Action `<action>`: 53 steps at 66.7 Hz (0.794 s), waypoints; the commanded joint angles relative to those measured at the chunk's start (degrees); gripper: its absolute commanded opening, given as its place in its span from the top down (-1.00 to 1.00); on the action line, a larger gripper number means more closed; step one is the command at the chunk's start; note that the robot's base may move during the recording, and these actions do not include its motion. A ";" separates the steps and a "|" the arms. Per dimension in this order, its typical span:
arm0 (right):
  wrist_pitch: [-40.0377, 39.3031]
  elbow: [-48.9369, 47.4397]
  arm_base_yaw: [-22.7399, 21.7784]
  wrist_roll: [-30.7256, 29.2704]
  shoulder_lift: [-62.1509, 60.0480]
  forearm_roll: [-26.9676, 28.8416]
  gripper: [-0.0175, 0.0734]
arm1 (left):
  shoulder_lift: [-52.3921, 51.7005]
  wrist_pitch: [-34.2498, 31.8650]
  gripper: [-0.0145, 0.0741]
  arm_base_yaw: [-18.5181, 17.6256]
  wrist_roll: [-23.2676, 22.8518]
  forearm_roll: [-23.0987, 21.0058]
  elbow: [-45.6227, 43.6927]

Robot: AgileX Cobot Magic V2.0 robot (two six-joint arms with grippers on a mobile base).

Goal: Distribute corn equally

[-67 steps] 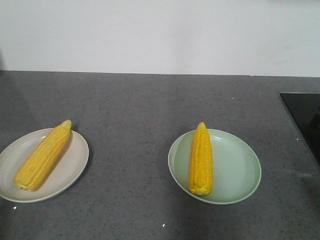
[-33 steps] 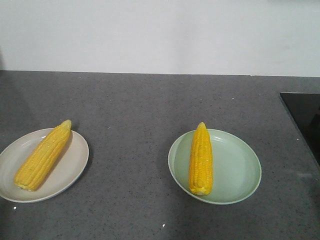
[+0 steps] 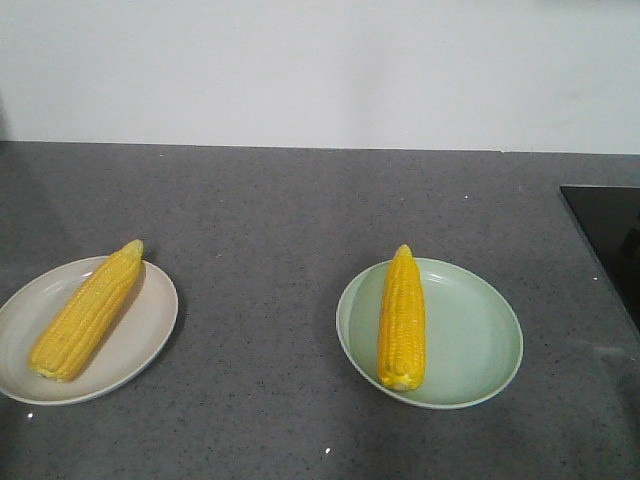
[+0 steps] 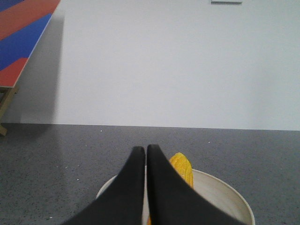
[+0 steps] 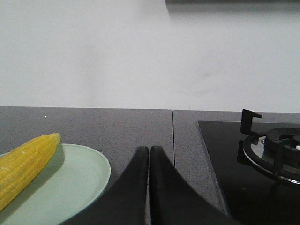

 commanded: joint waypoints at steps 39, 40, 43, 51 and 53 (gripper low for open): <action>-7.49 0.50 -0.31 0.02 -0.44 -1.45 0.64 | -0.92 -4.31 0.69 0.02 -0.30 -0.50 -0.91; -7.43 0.50 -0.31 0.02 -0.45 -1.45 0.64 | -0.92 -4.31 0.69 0.02 -0.30 -0.50 -0.91; -7.44 0.50 -0.31 0.02 -0.45 -1.45 0.64 | -0.92 -4.31 0.69 0.02 -0.30 -0.50 -0.91; -7.44 0.50 -0.31 0.02 -0.45 -1.45 0.64 | -0.92 -4.31 0.69 0.02 -0.30 -0.50 -0.91; -7.44 0.50 -0.31 0.02 -0.45 -1.45 0.64 | -0.92 -4.31 0.69 0.02 -0.30 -0.50 -0.91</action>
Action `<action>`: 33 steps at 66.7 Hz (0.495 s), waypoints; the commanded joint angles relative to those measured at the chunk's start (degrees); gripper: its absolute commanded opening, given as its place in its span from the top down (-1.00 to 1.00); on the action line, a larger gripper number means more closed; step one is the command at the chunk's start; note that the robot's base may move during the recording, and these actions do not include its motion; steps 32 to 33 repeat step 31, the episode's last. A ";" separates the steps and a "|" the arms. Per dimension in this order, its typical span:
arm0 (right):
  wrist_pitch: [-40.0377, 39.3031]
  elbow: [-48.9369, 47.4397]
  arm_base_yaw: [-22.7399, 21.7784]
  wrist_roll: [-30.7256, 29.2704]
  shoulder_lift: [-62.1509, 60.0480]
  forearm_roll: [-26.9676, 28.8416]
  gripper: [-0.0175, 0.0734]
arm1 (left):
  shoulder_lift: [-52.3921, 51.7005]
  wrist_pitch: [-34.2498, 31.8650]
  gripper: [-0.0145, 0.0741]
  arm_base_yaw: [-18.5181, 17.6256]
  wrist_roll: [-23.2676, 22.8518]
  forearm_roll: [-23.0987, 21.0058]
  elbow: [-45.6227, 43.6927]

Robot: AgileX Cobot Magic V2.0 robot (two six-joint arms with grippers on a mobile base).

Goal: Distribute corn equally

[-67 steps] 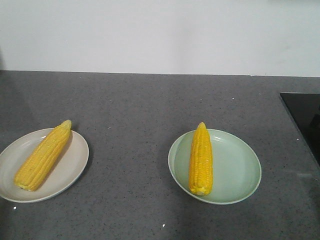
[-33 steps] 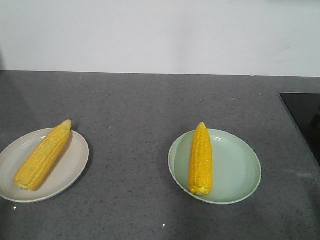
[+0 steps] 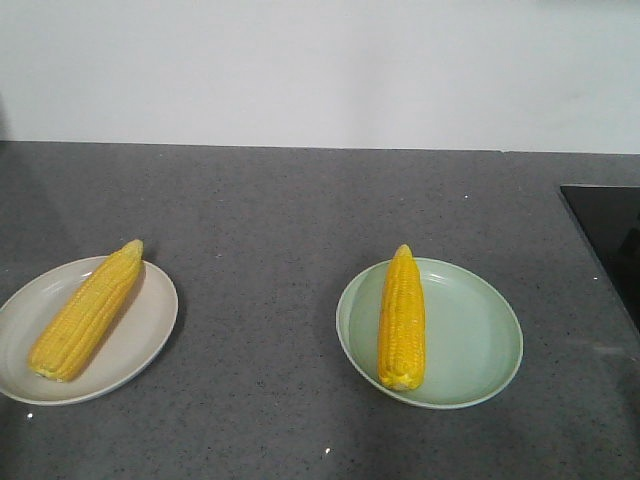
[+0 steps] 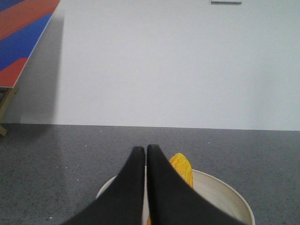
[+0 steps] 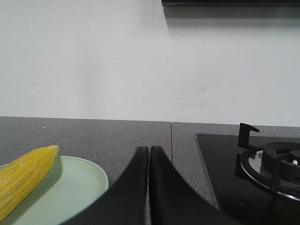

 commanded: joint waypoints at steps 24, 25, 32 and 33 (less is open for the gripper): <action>-4.66 0.50 -0.31 -0.09 -0.44 -0.57 0.64 | -0.92 -4.31 0.69 0.02 -0.30 -0.50 -0.91; -4.66 0.50 -0.31 -0.09 -0.44 -0.57 0.64 | -0.92 -4.31 0.69 0.02 -0.30 -0.50 -0.91; -4.61 0.50 -0.31 -0.09 -0.44 -0.57 0.64 | -0.92 -4.31 0.69 0.02 -0.30 -0.50 -0.91; -4.61 0.50 -0.31 -0.09 -0.44 -0.57 0.64 | -0.92 -4.31 0.69 0.02 -0.30 -0.50 -0.91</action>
